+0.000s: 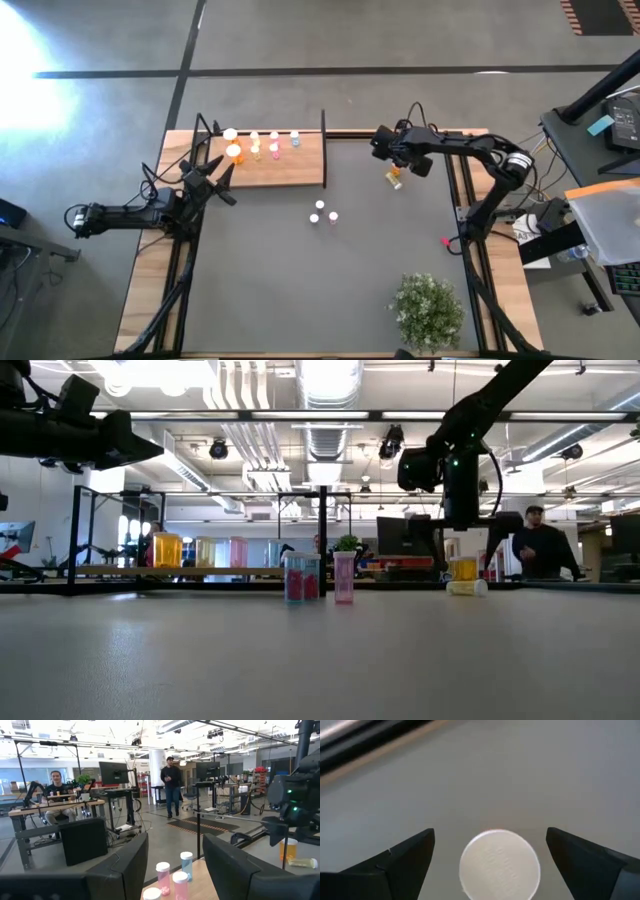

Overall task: Pick and place medicine bottles onto shelf by color
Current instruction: Move the orange pill bottle to the middle of the table

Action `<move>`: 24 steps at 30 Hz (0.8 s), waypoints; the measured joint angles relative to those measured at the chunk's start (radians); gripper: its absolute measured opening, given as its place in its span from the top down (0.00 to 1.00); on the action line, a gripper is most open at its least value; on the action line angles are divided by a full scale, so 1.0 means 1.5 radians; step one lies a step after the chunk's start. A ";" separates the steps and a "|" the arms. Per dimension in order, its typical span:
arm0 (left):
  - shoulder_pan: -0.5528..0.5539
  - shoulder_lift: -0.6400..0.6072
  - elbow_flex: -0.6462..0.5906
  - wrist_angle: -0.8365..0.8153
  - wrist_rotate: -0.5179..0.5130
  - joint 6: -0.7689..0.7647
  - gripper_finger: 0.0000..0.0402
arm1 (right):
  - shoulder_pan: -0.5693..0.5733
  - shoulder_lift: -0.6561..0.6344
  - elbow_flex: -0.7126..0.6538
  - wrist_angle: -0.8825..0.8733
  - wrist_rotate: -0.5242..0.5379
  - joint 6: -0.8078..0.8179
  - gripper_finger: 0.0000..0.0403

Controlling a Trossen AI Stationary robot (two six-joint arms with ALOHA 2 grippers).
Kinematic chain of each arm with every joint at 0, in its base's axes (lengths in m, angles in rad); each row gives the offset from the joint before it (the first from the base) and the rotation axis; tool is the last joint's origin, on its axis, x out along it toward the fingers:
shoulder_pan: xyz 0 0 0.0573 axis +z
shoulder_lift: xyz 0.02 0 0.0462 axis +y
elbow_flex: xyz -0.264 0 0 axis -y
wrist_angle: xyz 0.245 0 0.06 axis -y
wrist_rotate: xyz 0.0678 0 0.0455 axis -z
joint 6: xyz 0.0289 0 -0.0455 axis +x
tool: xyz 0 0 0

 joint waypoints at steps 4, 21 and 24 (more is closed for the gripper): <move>0.000 0.000 0.000 0.000 0.000 0.000 0.57 | -0.003 0.013 0.000 0.003 -0.018 0.000 0.08; 0.000 0.000 0.000 0.000 0.000 0.000 0.57 | -0.003 0.021 0.000 0.011 -0.018 0.002 0.51; 0.000 0.000 0.000 0.000 0.000 0.000 0.57 | -0.001 0.020 0.000 0.011 -0.018 0.013 0.54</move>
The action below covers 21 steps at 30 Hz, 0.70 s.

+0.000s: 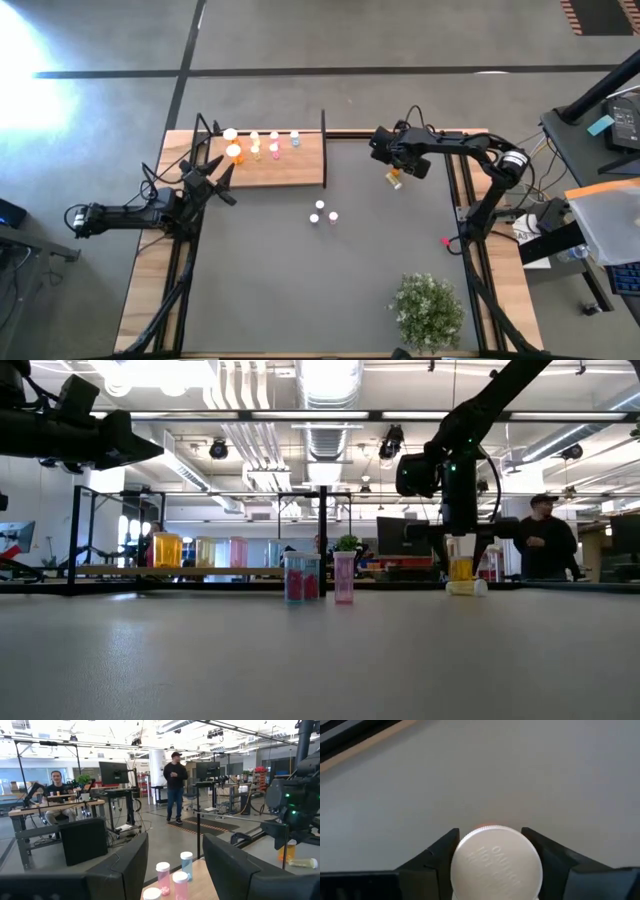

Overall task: Pick and place medicine bottles onto shelf by color
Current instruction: Move the orange pill bottle to the middle of the table

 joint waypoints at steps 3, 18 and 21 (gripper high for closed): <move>0.000 0.000 0.000 0.000 0.000 0.000 0.57 | 0.005 0.000 0.006 -0.002 0.000 0.004 0.54; 0.000 0.000 0.000 0.000 0.000 0.000 0.57 | 0.169 0.001 0.095 -0.004 -0.001 -0.007 0.53; 0.000 0.000 0.000 0.000 0.000 0.000 0.57 | 0.220 0.001 0.099 -0.003 0.002 0.011 0.53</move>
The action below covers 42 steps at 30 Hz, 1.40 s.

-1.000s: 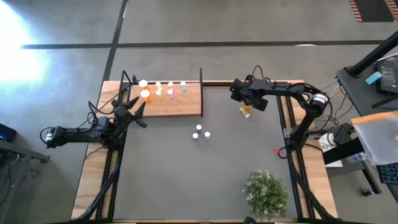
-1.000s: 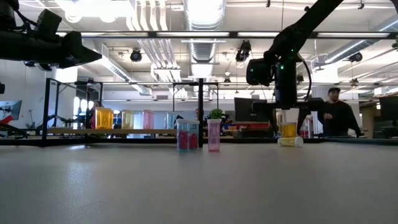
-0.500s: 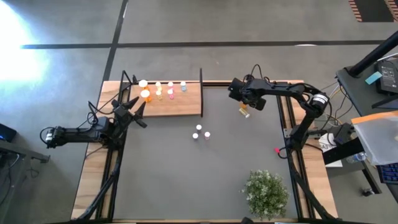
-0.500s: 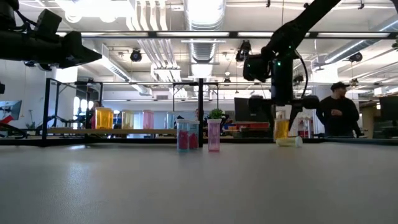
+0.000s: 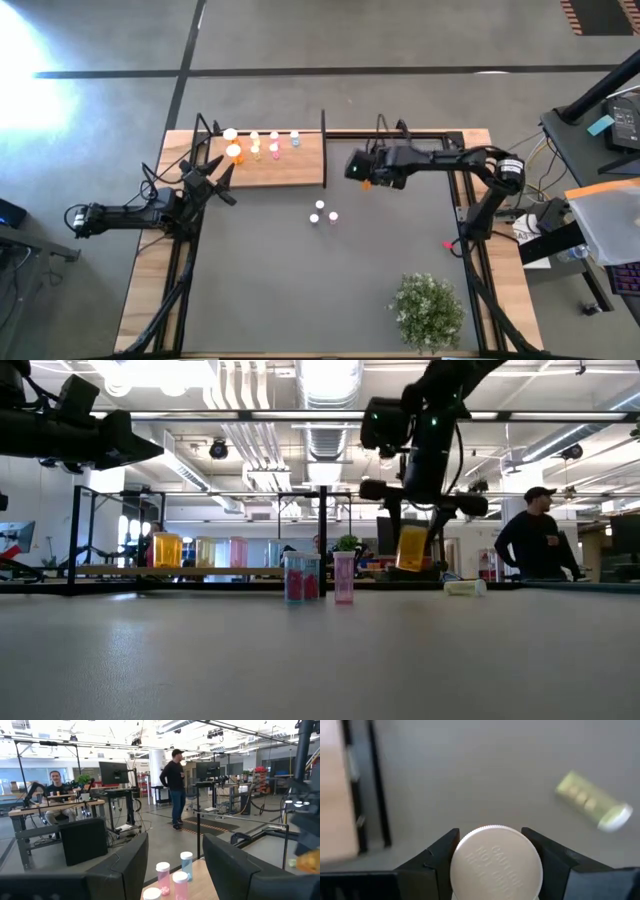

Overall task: Pick and place medicine bottles onto shelf by color
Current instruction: Move the orange pill bottle to the middle of the table

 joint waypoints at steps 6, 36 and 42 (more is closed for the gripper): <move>0.000 0.000 0.000 0.000 0.000 0.000 0.57 | 0.082 0.004 0.000 0.003 0.010 0.047 0.52; 0.000 0.000 0.000 0.000 0.000 0.000 0.57 | 0.124 0.240 0.280 -0.104 0.016 -0.031 0.52; 0.000 0.000 0.000 0.000 0.000 0.000 0.57 | 0.125 0.259 0.295 -0.100 -0.002 -0.031 0.52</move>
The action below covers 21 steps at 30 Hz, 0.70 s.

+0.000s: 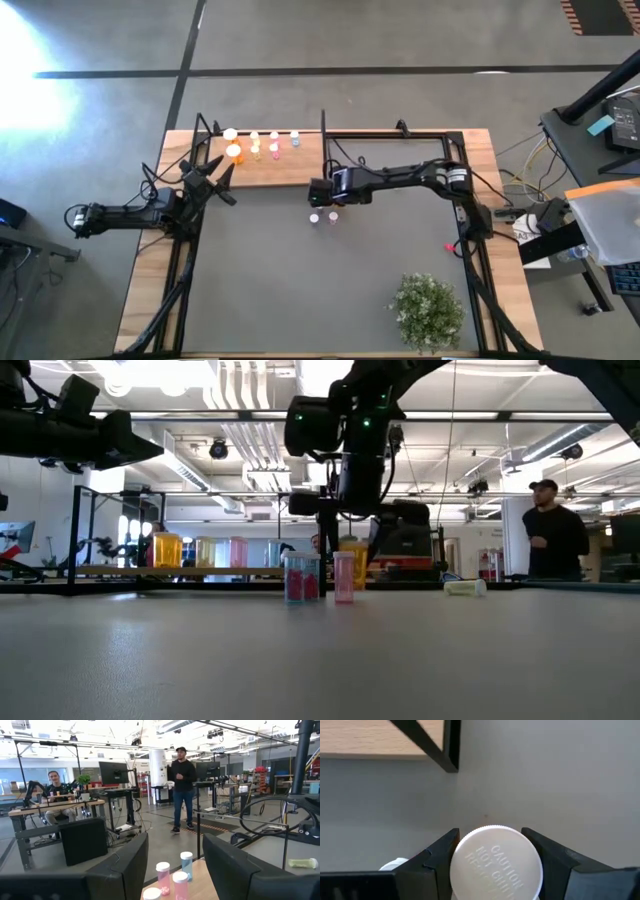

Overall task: Pick and place medicine bottles onto shelf by color
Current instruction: Move the orange pill bottle to the middle of the table

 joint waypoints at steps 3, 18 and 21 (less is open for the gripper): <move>0.000 0.000 0.000 0.000 0.000 0.000 0.57 | 0.000 0.003 0.003 0.004 0.000 0.000 0.52; 0.000 0.000 0.000 0.000 0.000 0.000 0.57 | 0.012 0.004 0.000 0.022 -0.012 0.003 0.52; 0.000 0.000 0.000 -0.001 0.000 0.000 0.57 | 0.012 0.004 -0.003 0.027 -0.012 0.003 0.52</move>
